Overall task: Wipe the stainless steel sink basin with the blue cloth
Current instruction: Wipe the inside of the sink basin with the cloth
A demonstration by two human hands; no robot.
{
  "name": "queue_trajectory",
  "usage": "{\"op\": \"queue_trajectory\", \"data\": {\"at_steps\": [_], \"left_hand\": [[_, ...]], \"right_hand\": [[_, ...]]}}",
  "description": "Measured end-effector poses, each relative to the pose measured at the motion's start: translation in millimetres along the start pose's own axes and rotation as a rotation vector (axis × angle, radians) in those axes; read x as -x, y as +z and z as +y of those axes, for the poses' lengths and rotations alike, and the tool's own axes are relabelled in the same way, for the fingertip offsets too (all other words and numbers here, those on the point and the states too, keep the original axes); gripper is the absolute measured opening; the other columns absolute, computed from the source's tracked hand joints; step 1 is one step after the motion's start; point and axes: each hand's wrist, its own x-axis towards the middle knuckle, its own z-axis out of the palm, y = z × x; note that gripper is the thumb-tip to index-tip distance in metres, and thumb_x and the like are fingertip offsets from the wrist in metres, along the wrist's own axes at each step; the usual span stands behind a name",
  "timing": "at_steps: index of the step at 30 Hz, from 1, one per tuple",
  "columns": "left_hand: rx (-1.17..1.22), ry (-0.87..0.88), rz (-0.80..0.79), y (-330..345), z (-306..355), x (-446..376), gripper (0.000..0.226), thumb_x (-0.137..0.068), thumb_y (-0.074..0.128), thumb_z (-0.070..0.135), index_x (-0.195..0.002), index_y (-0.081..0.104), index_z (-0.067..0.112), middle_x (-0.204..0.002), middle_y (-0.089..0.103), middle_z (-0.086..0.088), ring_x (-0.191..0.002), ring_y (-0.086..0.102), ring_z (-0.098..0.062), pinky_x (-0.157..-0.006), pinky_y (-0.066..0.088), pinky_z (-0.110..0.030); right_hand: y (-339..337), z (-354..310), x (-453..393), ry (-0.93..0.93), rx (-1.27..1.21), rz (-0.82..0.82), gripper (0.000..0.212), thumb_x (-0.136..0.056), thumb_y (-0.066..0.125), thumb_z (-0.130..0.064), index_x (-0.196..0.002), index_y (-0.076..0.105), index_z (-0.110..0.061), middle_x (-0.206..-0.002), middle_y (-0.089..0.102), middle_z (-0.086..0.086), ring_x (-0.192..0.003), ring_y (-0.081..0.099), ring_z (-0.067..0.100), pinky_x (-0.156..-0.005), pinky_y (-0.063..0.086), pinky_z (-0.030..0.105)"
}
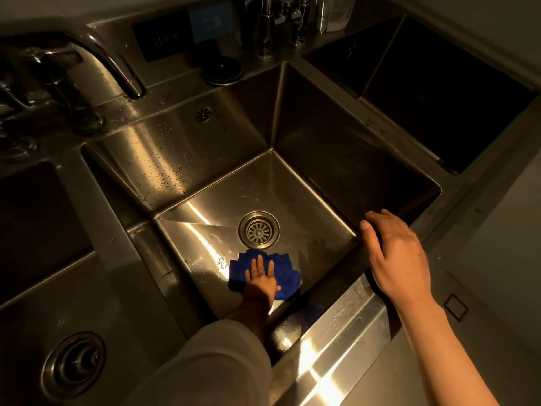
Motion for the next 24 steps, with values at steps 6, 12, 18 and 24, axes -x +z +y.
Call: {"op": "queue_trajectory", "data": {"at_steps": [6, 12, 18, 24], "left_hand": [[0.031, -0.052, 0.051, 1.6, 0.3, 0.8, 0.075, -0.101, 0.035, 0.046, -0.153, -0.008, 0.015, -0.159, -0.015, -0.016, -0.148, -0.009, -0.032, -0.120, 0.005, -0.046], [0.167, -0.179, 0.118, -3.2, -3.0, 4.5, 0.075, -0.101, 0.034, 0.045, -0.153, -0.009, 0.012, -0.159, -0.012, -0.018, -0.148, -0.007, -0.033, -0.120, 0.007, -0.045], [0.223, -0.234, 0.130, -10.0, -5.4, 8.0, 0.074, -0.101, 0.032, 0.047, -0.153, -0.008, 0.012, -0.159, -0.010, -0.018, -0.148, -0.005, -0.033, -0.120, 0.009, -0.045], [-0.018, -0.006, 0.214, -10.7, -17.5, 6.9, 0.072, -0.101, 0.036, 0.046, -0.154, -0.003, 0.017, -0.160, -0.007, -0.018, -0.148, -0.003, -0.034, -0.119, 0.007, -0.050]], "right_hand": [[1.3, 1.3, -0.4, -0.001, 0.007, 0.001, 0.053, -0.091, 0.029, -0.043, -0.121, 0.057, -0.009, -0.124, 0.060, 0.011, -0.126, 0.044, 0.022, -0.102, 0.034, 0.040], [1.2, 1.2, -0.5, -0.004, 0.005, 0.002, 0.052, -0.091, 0.030, -0.042, -0.121, 0.057, -0.009, -0.124, 0.060, 0.010, -0.126, 0.044, 0.022, -0.102, 0.034, 0.038], [1.4, 0.3, -1.0, -0.008, -0.003, 0.004, 0.051, -0.091, 0.031, -0.042, -0.120, 0.058, -0.009, -0.122, 0.061, 0.010, -0.125, 0.045, 0.022, -0.101, 0.034, 0.037], [0.3, 0.5, 0.2, -0.010, -0.005, 0.002, 0.050, -0.091, 0.032, -0.042, -0.119, 0.058, -0.009, -0.122, 0.061, 0.010, -0.124, 0.046, 0.022, -0.099, 0.033, 0.033]]}}
